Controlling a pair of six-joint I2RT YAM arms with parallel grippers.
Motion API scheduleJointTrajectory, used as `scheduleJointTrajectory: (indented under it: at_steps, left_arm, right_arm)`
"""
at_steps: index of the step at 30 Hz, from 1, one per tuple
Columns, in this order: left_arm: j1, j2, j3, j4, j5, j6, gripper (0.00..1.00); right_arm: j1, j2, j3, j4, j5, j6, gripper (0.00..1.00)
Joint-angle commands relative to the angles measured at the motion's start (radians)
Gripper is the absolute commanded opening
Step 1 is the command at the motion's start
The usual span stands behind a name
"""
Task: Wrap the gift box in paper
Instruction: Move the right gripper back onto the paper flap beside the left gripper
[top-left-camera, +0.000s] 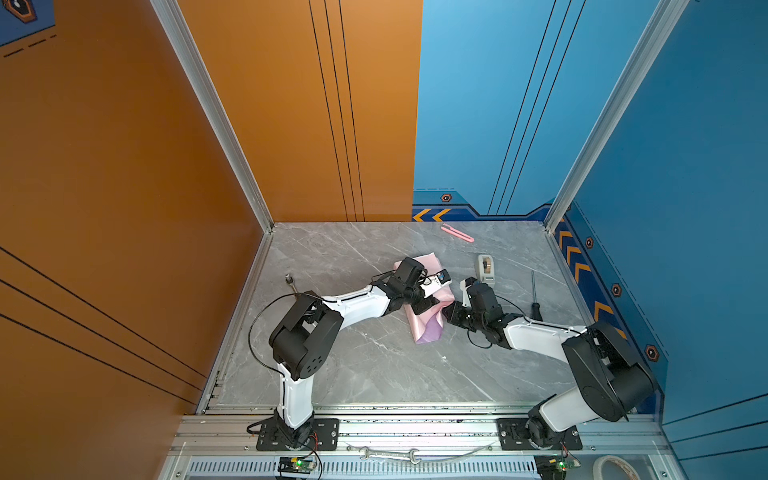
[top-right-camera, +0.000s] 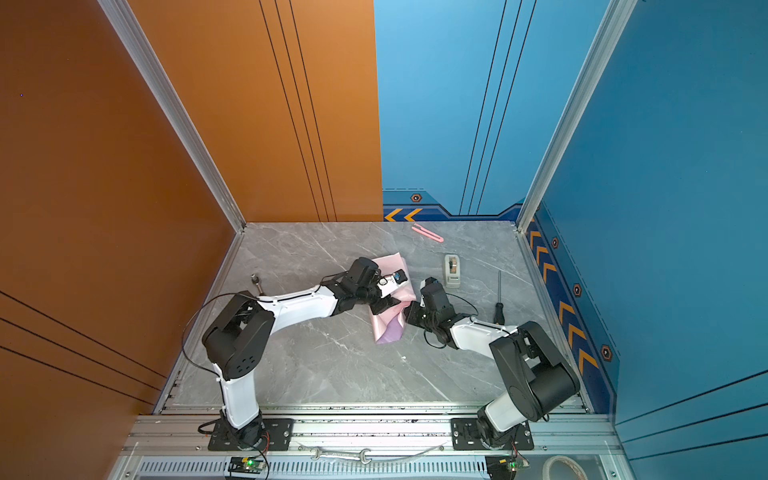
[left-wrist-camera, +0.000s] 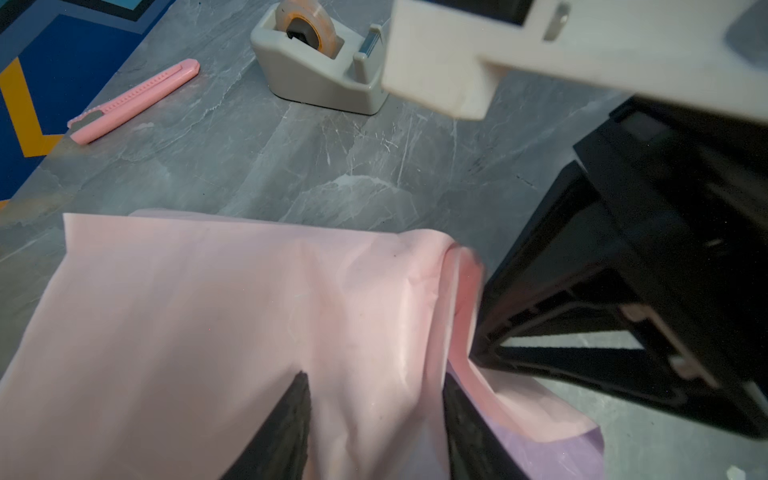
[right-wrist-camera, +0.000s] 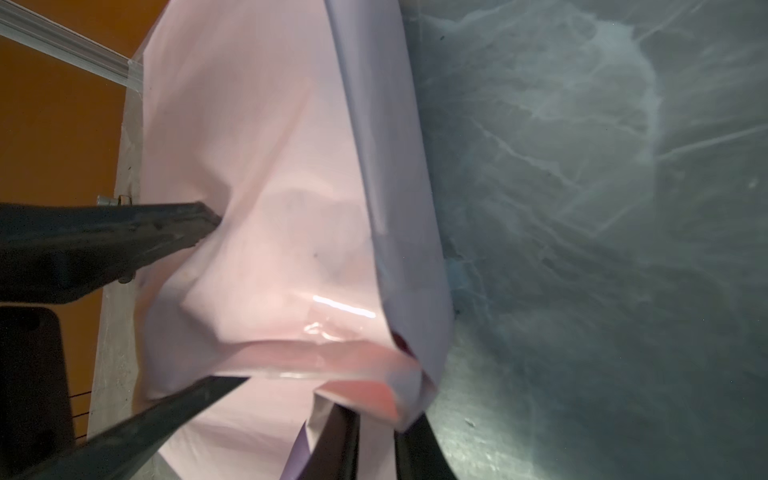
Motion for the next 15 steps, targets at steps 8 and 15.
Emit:
scheduleJointTrajectory:
  at_steps: [8,15]
  left_arm:
    - [0.0,0.012,-0.027,-0.077,0.02,-0.019,0.49]
    - [-0.001,0.008,-0.026,-0.074,0.024,-0.024,0.49]
  right_arm:
    - [0.06,0.085,0.018,0.059,0.06,0.003,0.22]
    - [0.073,0.14,0.01,0.078,0.083,0.029,0.22]
